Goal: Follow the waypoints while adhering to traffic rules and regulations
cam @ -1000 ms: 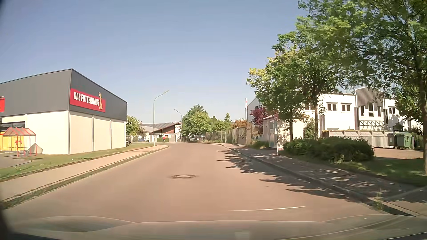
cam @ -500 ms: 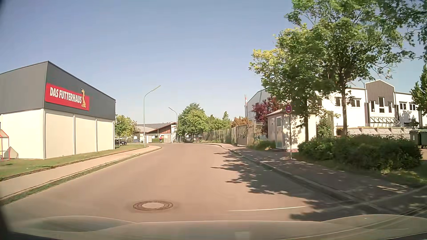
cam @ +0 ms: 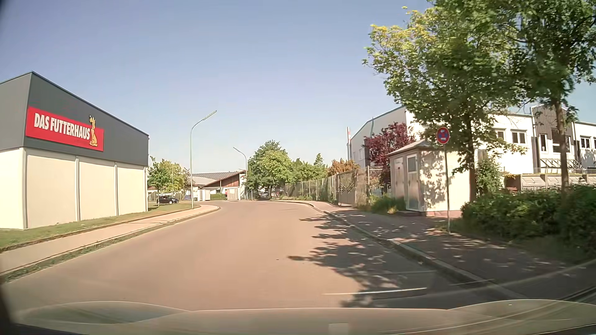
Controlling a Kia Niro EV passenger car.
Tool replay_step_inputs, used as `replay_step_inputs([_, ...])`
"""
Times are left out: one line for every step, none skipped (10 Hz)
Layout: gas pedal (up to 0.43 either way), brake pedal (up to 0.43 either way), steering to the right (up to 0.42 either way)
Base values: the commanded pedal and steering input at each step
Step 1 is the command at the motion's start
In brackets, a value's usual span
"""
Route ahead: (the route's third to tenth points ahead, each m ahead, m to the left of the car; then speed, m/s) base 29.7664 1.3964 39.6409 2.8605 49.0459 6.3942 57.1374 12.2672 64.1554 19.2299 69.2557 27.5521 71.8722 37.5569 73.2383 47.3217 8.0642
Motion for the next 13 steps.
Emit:
replay_step_inputs([0.087,0.0,-0.036])
replay_step_inputs([0.087,0.0,-0.038])
replay_step_inputs([0.059,0.0,-0.031])
replay_step_inputs([0.039,0.0,-0.024])
replay_step_inputs([0.0,0.0,-0.017])
replay_step_inputs([0.0,0.0,-0.014])
replay_step_inputs([0.0,0.0,-0.013])
replay_step_inputs([0.0,0.0,-0.012])
replay_step_inputs([0.0,0.0,-0.012])
replay_step_inputs([0.0,0.0,-0.012])
replay_step_inputs([0.0,0.0,-0.012])
replay_step_inputs([0.0,0.0,-0.013])
replay_step_inputs([0.0,0.0,-0.015])
